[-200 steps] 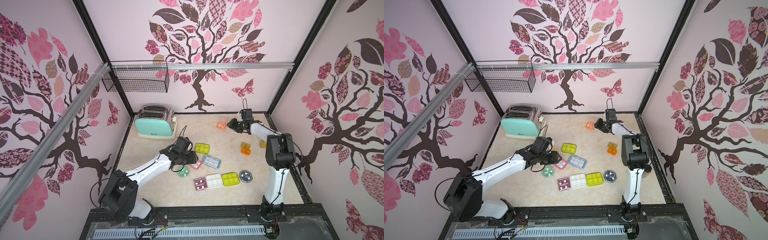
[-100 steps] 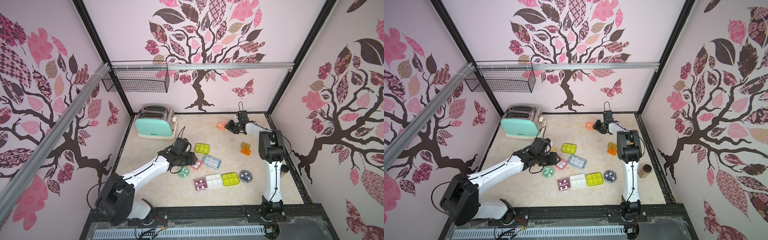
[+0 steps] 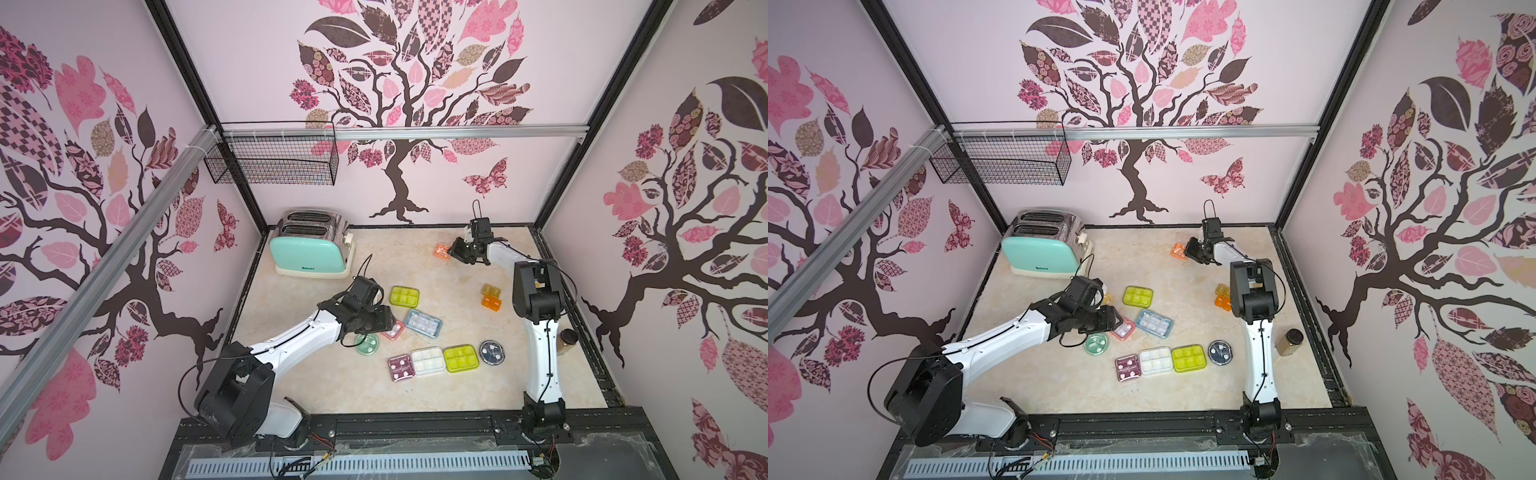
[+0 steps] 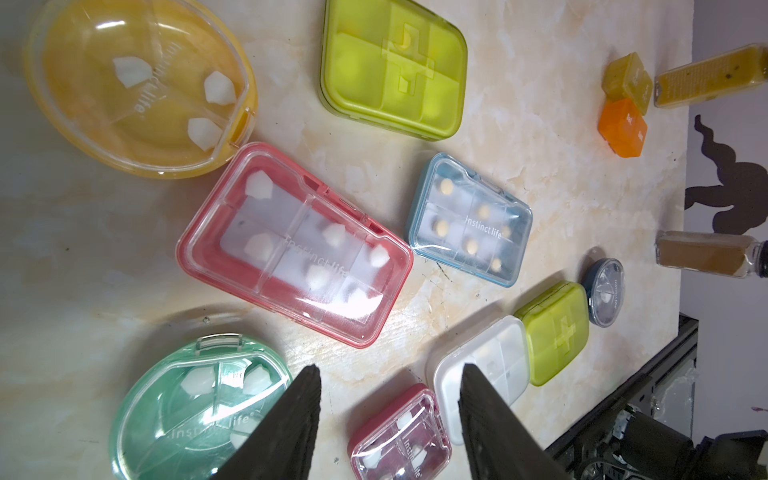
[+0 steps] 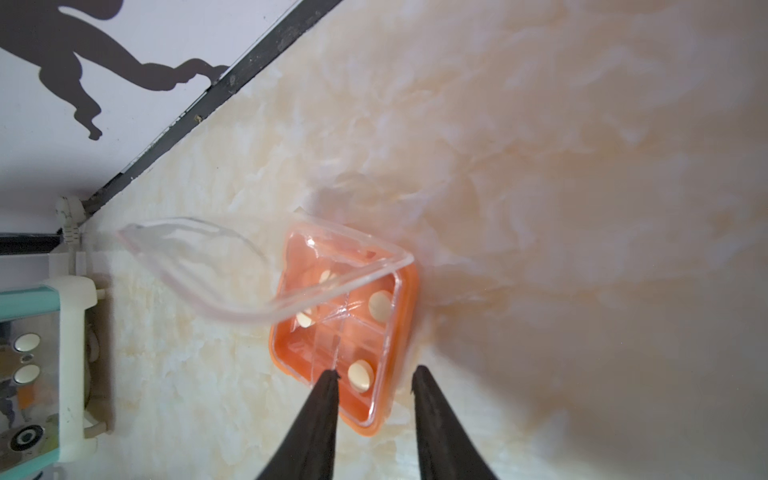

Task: Close pillboxes
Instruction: Move the pillbox to the center of the board.

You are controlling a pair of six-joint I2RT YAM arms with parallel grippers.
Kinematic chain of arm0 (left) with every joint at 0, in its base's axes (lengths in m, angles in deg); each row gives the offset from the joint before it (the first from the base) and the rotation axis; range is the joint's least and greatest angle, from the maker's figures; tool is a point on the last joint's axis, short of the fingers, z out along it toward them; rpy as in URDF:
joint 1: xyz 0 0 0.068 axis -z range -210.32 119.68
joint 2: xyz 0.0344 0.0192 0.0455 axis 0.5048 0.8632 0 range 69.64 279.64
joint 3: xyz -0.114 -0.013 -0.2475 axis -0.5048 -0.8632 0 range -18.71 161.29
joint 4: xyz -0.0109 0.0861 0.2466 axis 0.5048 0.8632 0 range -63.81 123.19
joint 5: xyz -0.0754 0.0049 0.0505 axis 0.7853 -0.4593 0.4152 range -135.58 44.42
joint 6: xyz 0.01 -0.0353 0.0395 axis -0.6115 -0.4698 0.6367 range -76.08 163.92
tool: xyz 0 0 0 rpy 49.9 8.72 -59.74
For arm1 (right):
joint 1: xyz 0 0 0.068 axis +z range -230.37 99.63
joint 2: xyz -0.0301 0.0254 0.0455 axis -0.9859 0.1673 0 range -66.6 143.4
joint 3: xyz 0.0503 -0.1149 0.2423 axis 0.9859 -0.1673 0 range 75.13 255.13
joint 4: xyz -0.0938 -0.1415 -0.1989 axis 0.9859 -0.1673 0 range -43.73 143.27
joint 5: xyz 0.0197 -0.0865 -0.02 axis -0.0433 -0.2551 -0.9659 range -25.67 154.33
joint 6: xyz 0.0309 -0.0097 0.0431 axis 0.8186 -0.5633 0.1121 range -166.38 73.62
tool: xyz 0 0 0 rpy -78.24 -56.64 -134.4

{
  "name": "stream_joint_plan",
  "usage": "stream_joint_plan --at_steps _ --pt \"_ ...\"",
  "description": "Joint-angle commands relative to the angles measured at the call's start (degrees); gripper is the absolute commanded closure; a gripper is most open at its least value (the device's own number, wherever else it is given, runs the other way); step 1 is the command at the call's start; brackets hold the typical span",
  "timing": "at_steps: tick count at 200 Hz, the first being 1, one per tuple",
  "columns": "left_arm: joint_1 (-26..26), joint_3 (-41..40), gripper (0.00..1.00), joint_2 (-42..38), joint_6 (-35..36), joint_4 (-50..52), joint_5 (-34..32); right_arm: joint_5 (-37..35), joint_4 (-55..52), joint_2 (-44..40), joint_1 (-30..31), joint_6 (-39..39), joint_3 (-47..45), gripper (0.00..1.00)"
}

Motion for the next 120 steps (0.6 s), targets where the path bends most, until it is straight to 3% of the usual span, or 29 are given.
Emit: stream_joint_plan --at_steps 1,61,120 --pt "0.0 0.0 0.43 1.0 0.5 -0.3 0.6 -2.6 -2.9 2.1 0.7 -1.8 2.3 0.70" --pt "-0.1 0.2 0.43 0.9 0.6 0.2 0.1 -3.8 -5.2 3.8 0.7 -2.4 5.1 0.71" --pt "-0.1 0.6 0.43 0.6 0.7 1.0 -0.4 -4.1 -3.8 1.7 0.8 -2.9 1.7 0.82"
